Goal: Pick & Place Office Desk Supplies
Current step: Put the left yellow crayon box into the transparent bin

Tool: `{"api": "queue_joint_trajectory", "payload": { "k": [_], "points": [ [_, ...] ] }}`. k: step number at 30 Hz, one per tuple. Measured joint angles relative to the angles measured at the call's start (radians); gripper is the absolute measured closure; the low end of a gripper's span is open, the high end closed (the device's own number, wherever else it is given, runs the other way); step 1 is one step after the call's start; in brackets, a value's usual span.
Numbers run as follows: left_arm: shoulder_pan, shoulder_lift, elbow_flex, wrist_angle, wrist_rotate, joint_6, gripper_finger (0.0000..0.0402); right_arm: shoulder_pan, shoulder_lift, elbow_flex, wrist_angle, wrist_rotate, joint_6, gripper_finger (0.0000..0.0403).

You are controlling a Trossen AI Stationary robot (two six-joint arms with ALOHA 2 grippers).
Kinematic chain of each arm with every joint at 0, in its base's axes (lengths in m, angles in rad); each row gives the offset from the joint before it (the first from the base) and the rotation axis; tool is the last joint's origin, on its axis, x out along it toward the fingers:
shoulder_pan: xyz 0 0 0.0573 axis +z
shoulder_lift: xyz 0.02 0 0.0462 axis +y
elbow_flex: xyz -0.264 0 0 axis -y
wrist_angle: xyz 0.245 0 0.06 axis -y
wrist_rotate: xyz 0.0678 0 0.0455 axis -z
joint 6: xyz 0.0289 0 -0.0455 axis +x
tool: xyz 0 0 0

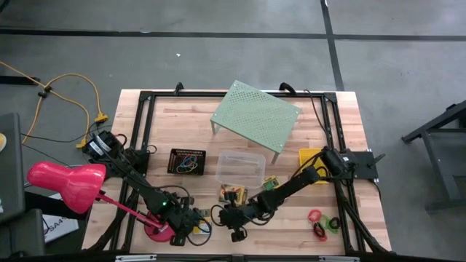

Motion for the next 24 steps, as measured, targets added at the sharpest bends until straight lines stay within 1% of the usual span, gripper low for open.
{"api": "queue_joint_trajectory", "payload": {
  "k": [8,11,17,24],
  "points": [
    [0.041,0.016,0.002,0.005,-0.011,0.052,0.0338,-0.008,0.0,0.0,-0.01,0.0,0.006,0.0309],
    [0.056,0.034,0.002,0.016,0.005,0.076,0.0338,-0.007,0.0,0.0,-0.028,-0.002,0.031,0.0309],
    [0.059,0.035,0.001,0.041,-0.007,0.09,0.0338,-0.007,0.001,0.0,-0.013,-0.12,0.206,0.0309],
    [0.061,0.036,0.001,0.067,-0.038,0.09,0.0338,-0.012,0.001,0.0,-0.011,-0.151,0.492,0.0309]
  ]
}}
